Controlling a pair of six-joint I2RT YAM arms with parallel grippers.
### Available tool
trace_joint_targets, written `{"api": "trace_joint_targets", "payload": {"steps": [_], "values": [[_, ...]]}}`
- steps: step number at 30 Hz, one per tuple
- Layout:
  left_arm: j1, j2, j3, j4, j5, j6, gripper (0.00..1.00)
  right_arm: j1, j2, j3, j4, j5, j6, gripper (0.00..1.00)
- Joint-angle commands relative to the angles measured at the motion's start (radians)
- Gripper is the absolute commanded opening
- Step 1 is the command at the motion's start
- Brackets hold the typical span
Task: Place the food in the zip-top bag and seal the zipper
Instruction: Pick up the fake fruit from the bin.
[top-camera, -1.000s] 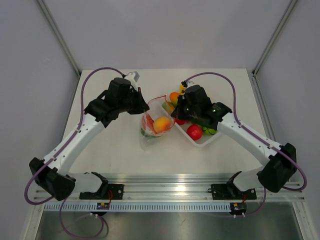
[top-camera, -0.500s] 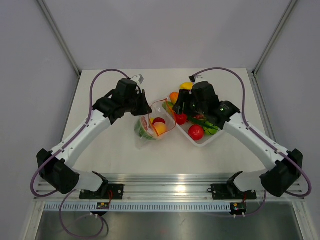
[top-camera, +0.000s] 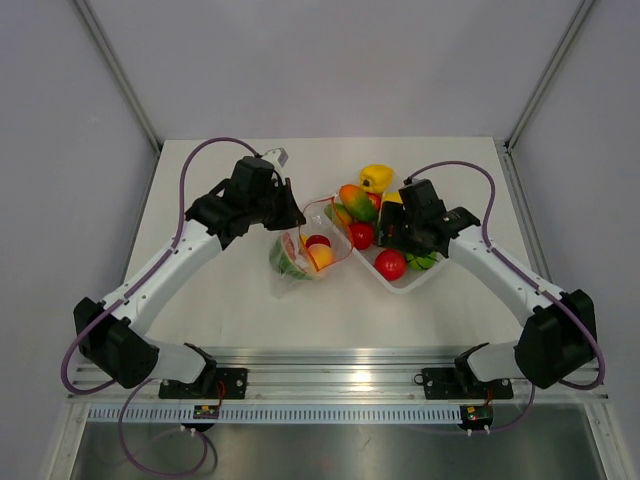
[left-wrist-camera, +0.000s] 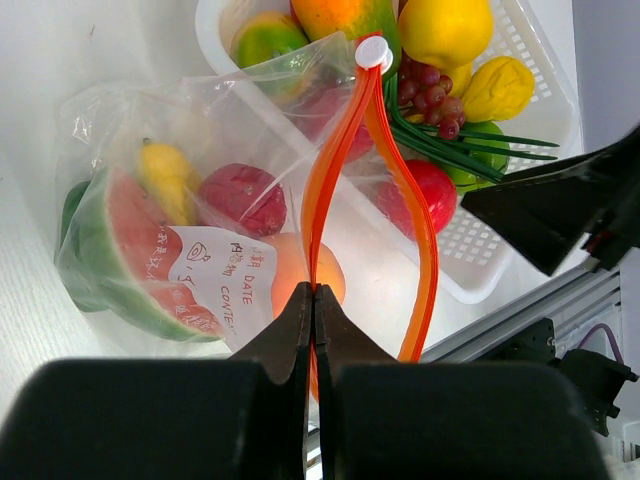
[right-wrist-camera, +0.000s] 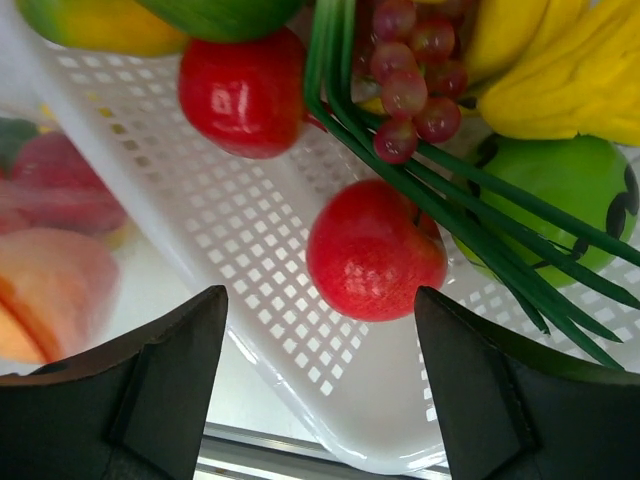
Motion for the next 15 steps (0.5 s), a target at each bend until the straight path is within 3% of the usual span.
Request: {"api": "trace_joint_targets", "payload": {"steps": [1,5,15], "values": [[-0.004,-0.022,-0.005,0.064,0.027,-0.009,0.00,0.001,0.032,-0.010,-0.037,0.021,0.019,0.84],[-0.004,-0.020,-0.012,0.067,0.032,-0.010,0.00,0.000,0.076,-0.025,-0.017,0.024,0.025,0.90],[-0.004,-0.026,-0.028,0.079,0.042,-0.010,0.00,0.000,0.190,-0.026,-0.004,0.093,0.085,0.94]]}}
